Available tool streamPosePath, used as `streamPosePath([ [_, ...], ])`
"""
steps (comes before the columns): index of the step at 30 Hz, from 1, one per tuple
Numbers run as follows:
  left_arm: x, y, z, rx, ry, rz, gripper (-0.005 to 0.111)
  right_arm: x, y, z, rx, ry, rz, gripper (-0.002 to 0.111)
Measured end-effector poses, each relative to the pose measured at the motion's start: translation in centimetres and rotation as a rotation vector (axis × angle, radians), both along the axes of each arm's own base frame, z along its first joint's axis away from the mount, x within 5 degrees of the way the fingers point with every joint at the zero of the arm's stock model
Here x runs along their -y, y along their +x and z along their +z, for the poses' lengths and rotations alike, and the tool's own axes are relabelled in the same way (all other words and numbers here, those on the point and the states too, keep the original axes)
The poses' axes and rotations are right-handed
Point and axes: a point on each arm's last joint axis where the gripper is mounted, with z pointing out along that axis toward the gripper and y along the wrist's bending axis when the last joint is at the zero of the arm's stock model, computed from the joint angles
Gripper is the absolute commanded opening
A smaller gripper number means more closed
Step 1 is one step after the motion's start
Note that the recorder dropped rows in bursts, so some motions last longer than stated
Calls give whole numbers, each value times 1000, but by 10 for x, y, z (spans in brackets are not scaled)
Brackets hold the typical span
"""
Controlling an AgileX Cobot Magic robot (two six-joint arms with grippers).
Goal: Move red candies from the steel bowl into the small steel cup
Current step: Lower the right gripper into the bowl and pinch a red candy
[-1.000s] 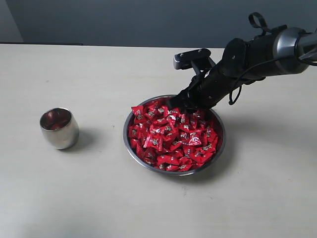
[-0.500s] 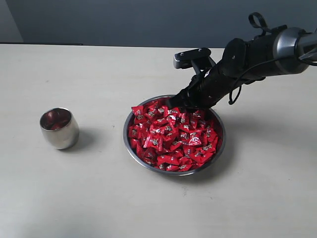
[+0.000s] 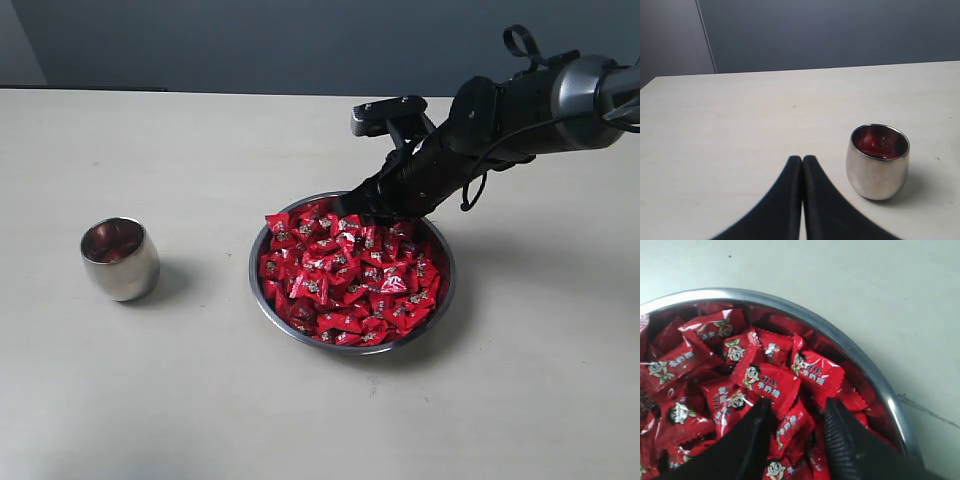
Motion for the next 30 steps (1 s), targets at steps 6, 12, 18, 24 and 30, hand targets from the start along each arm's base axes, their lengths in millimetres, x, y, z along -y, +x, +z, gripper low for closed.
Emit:
streamPosePath([
  [6,0,0,0,0,0,0,0,0,0,0,0,3,-5,35],
  [12,0,0,0,0,0,0,0,0,0,-6,-16,0,-10,35],
  [18,0,0,0,0,0,0,0,-1,1,-11,-25,-1,-17,35],
  [24,0,0,0,0,0,0,0,-1,1,-14,-32,7,-32,35],
  [30,0,0,0,0,0,0,0,-2,1,-20,-57,8,-42,35],
])
